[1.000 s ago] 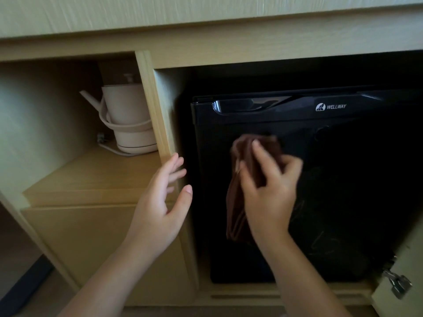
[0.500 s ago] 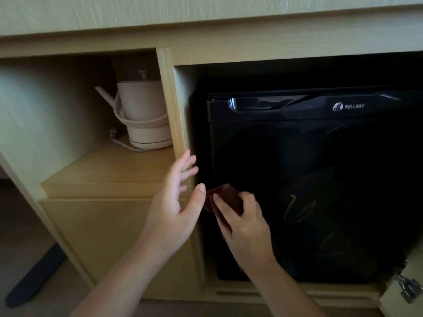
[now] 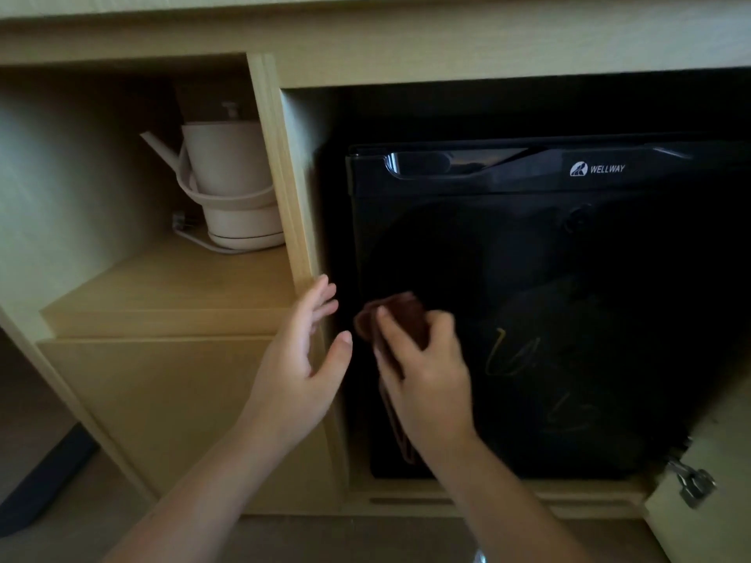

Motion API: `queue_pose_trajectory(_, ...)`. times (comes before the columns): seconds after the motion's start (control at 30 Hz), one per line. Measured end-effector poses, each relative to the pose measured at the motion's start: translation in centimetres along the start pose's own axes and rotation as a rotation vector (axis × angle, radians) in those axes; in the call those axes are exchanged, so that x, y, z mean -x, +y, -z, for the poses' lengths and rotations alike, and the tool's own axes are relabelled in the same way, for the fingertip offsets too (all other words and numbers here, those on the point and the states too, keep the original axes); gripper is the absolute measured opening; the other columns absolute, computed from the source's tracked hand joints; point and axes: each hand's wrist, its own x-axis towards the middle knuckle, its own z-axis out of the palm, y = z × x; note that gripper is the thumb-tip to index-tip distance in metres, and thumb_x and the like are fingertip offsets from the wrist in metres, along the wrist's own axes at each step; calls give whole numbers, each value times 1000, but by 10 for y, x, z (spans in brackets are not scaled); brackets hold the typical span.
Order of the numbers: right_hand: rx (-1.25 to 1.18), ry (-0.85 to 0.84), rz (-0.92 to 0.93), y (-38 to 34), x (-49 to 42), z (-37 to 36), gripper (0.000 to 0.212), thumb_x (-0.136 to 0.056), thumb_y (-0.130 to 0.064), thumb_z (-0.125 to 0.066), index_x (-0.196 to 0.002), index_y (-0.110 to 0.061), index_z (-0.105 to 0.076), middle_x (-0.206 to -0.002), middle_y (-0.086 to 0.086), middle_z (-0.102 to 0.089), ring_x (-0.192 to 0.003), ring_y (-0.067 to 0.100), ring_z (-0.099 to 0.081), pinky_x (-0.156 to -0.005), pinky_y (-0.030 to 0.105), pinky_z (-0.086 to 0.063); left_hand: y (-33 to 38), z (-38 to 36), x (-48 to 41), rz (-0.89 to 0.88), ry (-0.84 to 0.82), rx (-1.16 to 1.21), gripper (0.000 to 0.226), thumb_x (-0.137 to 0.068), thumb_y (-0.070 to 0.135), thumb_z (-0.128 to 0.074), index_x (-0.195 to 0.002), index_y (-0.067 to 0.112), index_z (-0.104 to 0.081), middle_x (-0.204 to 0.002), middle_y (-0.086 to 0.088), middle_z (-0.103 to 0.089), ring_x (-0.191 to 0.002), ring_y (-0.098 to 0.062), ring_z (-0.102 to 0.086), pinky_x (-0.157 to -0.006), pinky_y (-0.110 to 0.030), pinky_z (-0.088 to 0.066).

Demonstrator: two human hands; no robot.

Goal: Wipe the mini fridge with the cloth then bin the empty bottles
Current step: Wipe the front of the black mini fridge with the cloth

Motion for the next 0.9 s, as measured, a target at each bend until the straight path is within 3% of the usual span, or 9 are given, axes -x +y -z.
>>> queue_pose_trajectory(0.07, -27, -100, 60, 3, 12, -3, 42, -87, -33, -47, -128, -25, -41, -106, 15, -52, -83, 28, -58, -57, 36, -56, -2, -6, 4, 1, -10, -76, 56, -91, 32, -49, -139, 38, -21, -142, 19, -37, -126, 13, -31, -96, -3, -27)
queue_pose_trajectory(0.13, -82, -95, 43, 14, 12, 5, 43, -86, -34, -48, -128, -27, -42, -109, 10, -47, -84, 26, -59, -60, 35, -57, -1, -12, 5, -12, -26, -121, 58, -91, 30, -49, -141, 35, -20, -145, 16, -32, -129, 13, -26, -94, 4, -21)
queue_pose_trajectory(0.23, -118, 110, -114, 42, 0, 30, 43, -82, -32, -58, -124, -27, -54, -109, 3, -39, -83, 17, -56, -74, 20, -48, 0, -20, 3, 5, -51, -101, 63, -90, 29, -49, -145, 31, -16, -150, 16, -25, -133, 8, -22, -96, 4, -18)
queue_pose_trajectory(0.33, -107, 291, -259, 71, -14, 59, 40, -83, -26, -62, -121, -18, -59, -106, 10, -40, -88, 2, -43, -85, 5, -34, 0, -29, 1, 22, -61, -89, 64, -91, 29, -49, -145, 32, -14, -146, 21, -23, -133, 7, -22, -94, 1, -24)
queue_pose_trajectory(0.43, -158, 396, -378, 77, -19, 66, 40, -84, -16, -65, -123, -13, -57, -107, 7, -34, -93, -1, -40, -86, -3, -29, 1, -31, -1, 49, -36, -23, 62, -91, 26, -50, -144, 33, -17, -138, 24, -29, -130, 5, -29, -93, -6, -29)
queue_pose_trajectory(0.53, -127, 399, -388, 59, -11, 42, 39, -84, -26, -60, -122, -17, -58, -106, 10, -39, -89, 14, -50, -83, 9, -38, -3, -27, 1, 49, -39, 4, 62, -92, 21, -51, -144, 32, -18, -142, 21, -32, -129, 6, -33, -103, -20, -32)
queue_pose_trajectory(0.63, -66, 239, -224, 32, 12, 8, 40, -81, -29, -58, -120, -21, -60, -104, 5, -38, -79, 22, -56, -68, 24, -46, -5, -24, 4, 45, -77, -27, 64, -91, 23, -51, -144, 33, -15, -145, 20, -30, -129, 9, -31, -106, -24, -29)
queue_pose_trajectory(0.73, -81, 90, -78, 18, 30, -10, 41, -82, -27, -58, -122, -21, -54, -104, 8, -44, -79, 22, -59, -60, 28, -55, -3, -25, 3, 49, -70, -40, 67, -90, 26, -51, -144, 33, -13, -147, 17, -29, -130, 8, -29, -106, -21, -28)
queue_pose_trajectory(0.9, -136, 45, -42, 41, 23, 12, 43, -83, -31, -59, -125, -27, -51, -107, 4, -41, -82, 21, -60, -64, 29, -56, 5, -41, -2, 47, -29, -78, 77, -87, 31, -53, -145, 32, -2, -147, 17, -17, -135, 1, -21, -106, -22, -24)
